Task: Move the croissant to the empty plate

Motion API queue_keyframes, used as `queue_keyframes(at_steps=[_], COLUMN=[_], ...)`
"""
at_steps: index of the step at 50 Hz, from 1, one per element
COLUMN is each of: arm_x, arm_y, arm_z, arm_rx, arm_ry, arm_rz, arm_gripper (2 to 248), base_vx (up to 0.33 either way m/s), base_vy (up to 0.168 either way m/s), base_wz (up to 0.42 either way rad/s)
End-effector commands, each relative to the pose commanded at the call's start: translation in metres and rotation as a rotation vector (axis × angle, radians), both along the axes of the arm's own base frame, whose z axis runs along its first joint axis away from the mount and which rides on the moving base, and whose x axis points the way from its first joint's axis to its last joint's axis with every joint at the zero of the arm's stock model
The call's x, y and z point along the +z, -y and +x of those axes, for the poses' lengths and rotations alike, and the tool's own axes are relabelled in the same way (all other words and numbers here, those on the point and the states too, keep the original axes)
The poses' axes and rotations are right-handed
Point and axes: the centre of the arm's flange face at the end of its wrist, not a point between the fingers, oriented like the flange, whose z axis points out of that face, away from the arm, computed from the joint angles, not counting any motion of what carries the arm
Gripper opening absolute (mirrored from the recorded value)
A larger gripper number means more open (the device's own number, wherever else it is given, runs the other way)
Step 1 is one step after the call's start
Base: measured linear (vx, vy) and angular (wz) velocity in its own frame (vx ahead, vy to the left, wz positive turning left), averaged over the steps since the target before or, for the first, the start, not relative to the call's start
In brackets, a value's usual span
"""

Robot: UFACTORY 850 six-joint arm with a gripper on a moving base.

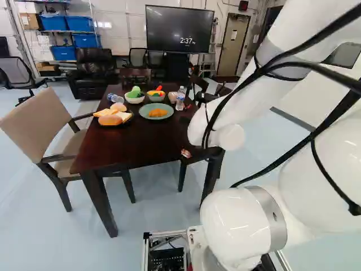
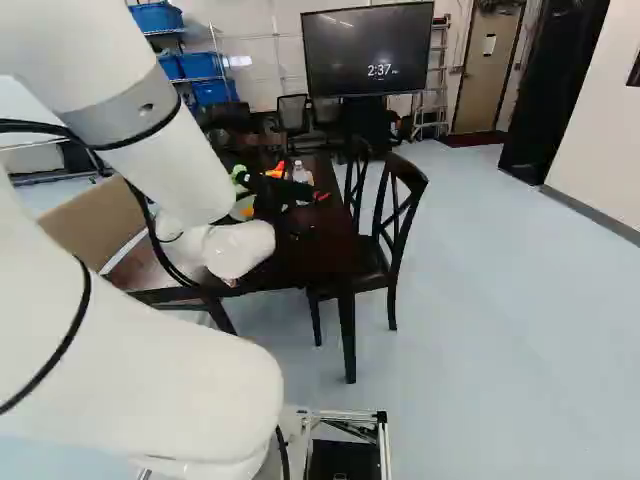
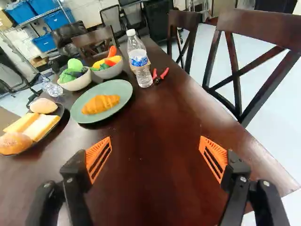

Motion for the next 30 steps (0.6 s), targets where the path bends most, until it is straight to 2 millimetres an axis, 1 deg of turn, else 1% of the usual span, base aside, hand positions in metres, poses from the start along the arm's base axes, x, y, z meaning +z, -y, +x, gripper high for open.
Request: queue_keyframes(at_steps=[30], arm_x=[-0.012], arm_y=[0.003], arm_z=[-0.021], arm_rx=[0.043], arm_ry=[0.069], arm_rz=[-0.133], arm_gripper=[247], base_vx=[0.000], base_vy=[0.000], base_wz=[0.000])
